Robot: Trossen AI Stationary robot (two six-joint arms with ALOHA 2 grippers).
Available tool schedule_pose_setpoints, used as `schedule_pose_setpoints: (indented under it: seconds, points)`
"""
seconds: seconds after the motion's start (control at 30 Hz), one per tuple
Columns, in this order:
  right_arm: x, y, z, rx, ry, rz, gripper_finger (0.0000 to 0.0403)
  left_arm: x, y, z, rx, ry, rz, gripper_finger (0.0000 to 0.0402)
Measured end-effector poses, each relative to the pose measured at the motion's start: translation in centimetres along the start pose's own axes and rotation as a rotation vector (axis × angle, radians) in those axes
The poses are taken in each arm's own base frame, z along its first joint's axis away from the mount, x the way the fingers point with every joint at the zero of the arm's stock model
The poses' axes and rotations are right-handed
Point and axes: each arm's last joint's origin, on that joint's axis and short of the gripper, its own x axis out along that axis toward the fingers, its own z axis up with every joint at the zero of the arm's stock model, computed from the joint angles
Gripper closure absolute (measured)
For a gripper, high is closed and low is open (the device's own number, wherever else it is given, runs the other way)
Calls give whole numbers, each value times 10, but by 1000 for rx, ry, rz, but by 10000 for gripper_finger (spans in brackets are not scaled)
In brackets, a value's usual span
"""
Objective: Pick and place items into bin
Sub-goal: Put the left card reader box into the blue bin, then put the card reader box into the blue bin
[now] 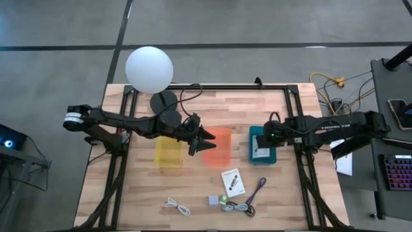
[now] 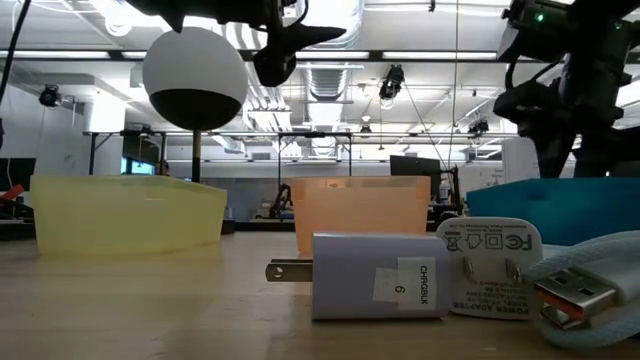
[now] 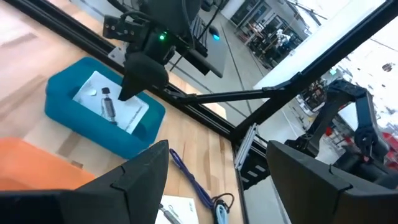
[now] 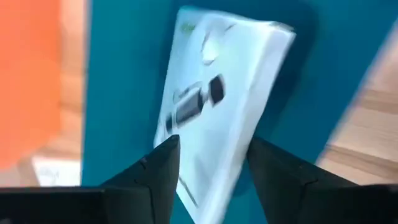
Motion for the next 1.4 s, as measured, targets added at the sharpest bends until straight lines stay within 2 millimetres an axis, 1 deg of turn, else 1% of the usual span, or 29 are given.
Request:
schedule_pose_setpoints:
  seconds: [0.07,0.17,0.2,0.3,0.37,0.5,0.6,0.67,0.8,0.87,0.97,1.03,1.1,1.17,1.27,1.4]
  points:
    - [1,6,-4,-61,9,30,230,1,-3,-2,2,8,-9,148]
    - [3,17,-9,-195,21,3,230,1,-5,-4,3,17,-20,148]
    - [3,19,-11,-235,32,-29,230,1,-5,-4,3,17,-20,148]
    - [5,20,-15,-299,51,-219,230,1,-5,-4,3,14,-16,148]
    - [5,28,-18,-371,40,-305,230,1,-5,-4,3,15,-15,148]
    - [1,55,-28,-606,-21,-372,230,1,-5,-5,3,15,-15,148]
    - [-7,82,-40,-760,-102,-342,230,1,-5,-5,2,19,-13,148]
    - [-12,98,-46,-804,-122,-310,230,1,-5,-5,2,21,-12,148]
    - [-22,130,-55,-802,-87,-194,230,1,-4,-6,-1,39,-9,148]
    - [-23,141,-62,-778,-40,-144,233,1,-3,-7,-1,51,-5,148]
    - [-14,152,-77,-727,-10,-90,242,1,-3,-8,13,61,-15,148]
    - [-2,156,-90,-690,-6,-67,251,1,-4,-9,23,77,-37,153]
    - [12,156,-107,-655,6,-59,263,1,-7,-11,24,88,-49,166]
    - [24,152,-125,-633,29,-68,276,2,-11,-14,26,102,-65,190]
    - [36,144,-150,-574,47,-98,299,3,-16,-21,28,138,-75,242]
    - [45,135,-170,-417,46,-101,335,6,-17,-35,22,209,-59,326]
